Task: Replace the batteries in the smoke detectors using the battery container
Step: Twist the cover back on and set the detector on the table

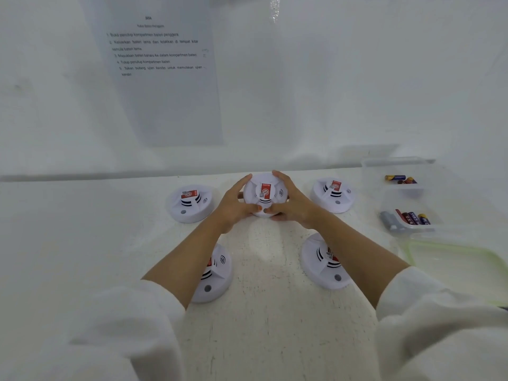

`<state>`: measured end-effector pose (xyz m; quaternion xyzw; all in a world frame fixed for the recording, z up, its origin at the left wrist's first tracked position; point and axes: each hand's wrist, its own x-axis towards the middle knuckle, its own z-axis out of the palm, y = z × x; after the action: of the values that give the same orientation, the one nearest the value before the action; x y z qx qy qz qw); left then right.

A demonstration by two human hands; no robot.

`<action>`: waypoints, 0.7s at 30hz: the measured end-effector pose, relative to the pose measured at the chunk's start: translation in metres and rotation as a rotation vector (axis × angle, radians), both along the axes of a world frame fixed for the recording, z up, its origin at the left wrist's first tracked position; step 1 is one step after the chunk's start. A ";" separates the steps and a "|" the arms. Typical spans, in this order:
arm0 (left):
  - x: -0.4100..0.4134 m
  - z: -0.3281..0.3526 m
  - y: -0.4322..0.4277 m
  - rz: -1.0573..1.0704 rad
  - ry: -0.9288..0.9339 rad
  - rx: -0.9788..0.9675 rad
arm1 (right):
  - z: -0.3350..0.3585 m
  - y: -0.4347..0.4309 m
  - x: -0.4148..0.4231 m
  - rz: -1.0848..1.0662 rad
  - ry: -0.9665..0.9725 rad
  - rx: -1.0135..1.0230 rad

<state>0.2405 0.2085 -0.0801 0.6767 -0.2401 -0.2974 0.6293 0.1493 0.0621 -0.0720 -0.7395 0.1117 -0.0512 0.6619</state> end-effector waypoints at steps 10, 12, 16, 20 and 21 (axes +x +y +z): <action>0.000 -0.002 0.004 -0.050 -0.044 -0.032 | 0.003 -0.011 -0.009 0.044 0.079 0.270; 0.001 -0.002 0.004 -0.053 -0.053 -0.028 | 0.003 -0.012 -0.009 0.055 0.077 0.266; 0.000 -0.002 0.004 -0.055 -0.046 -0.033 | 0.003 -0.012 -0.009 0.061 0.078 0.269; -0.001 -0.001 0.004 -0.050 -0.045 -0.037 | 0.003 -0.013 -0.009 0.060 0.088 0.274; -0.001 -0.001 0.004 -0.049 -0.043 -0.038 | 0.003 -0.013 -0.008 0.060 0.092 0.275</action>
<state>0.2392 0.2122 -0.0810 0.6648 -0.2756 -0.2935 0.6293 0.1409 0.0490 -0.0693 -0.6465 0.1255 0.0182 0.7523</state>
